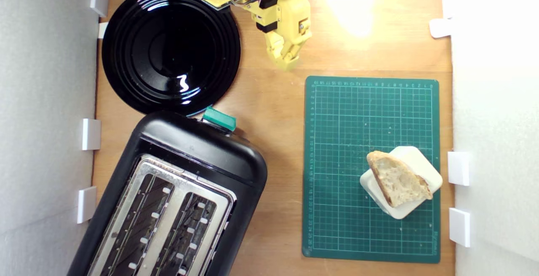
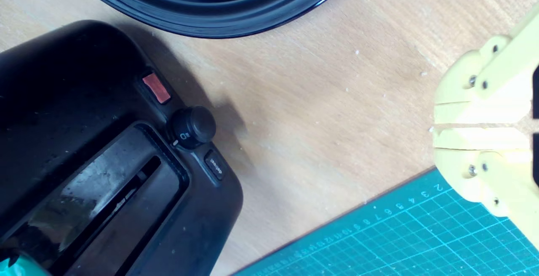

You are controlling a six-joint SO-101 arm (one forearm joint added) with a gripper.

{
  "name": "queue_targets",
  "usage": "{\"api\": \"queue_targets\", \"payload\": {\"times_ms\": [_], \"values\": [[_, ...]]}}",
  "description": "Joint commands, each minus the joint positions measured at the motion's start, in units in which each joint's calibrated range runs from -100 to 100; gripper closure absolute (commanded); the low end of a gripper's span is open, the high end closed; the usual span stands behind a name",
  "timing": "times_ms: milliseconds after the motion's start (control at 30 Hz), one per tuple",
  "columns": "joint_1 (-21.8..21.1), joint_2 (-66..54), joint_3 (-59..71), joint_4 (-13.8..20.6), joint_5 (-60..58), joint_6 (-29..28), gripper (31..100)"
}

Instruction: Pick bread and place in toaster

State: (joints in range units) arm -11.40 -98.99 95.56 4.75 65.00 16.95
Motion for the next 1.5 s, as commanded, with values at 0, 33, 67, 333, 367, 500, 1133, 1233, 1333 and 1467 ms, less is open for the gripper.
{"api": "queue_targets", "payload": {"times_ms": [0, 33, 67, 333, 367, 500, 1133, 1233, 1333, 1467], "values": [[0.52, -0.18, 0.26, -0.31, -0.15, -0.18, 99.4], [0.52, -0.18, 0.26, -0.31, -0.15, -0.18, 99.4], [0.52, -0.18, 0.26, -0.31, -0.15, -0.18, 99.4], [-2.95, -0.18, 0.26, 0.32, -0.15, -0.18, 99.4], [-2.87, -0.18, 0.26, 0.05, -0.15, -0.18, 99.4], [-3.51, -0.18, 0.35, -0.58, -0.15, 0.19, 99.4], [-3.51, 24.62, -1.19, -1.67, -43.16, -0.55, 99.5], [-4.08, 27.86, -1.10, -1.67, -51.95, -4.00, 99.5], [-4.56, 31.69, -1.01, -1.67, -62.01, -8.92, 99.5], [-8.99, 37.76, -0.92, -0.95, -71.66, -13.83, 99.5]]}}
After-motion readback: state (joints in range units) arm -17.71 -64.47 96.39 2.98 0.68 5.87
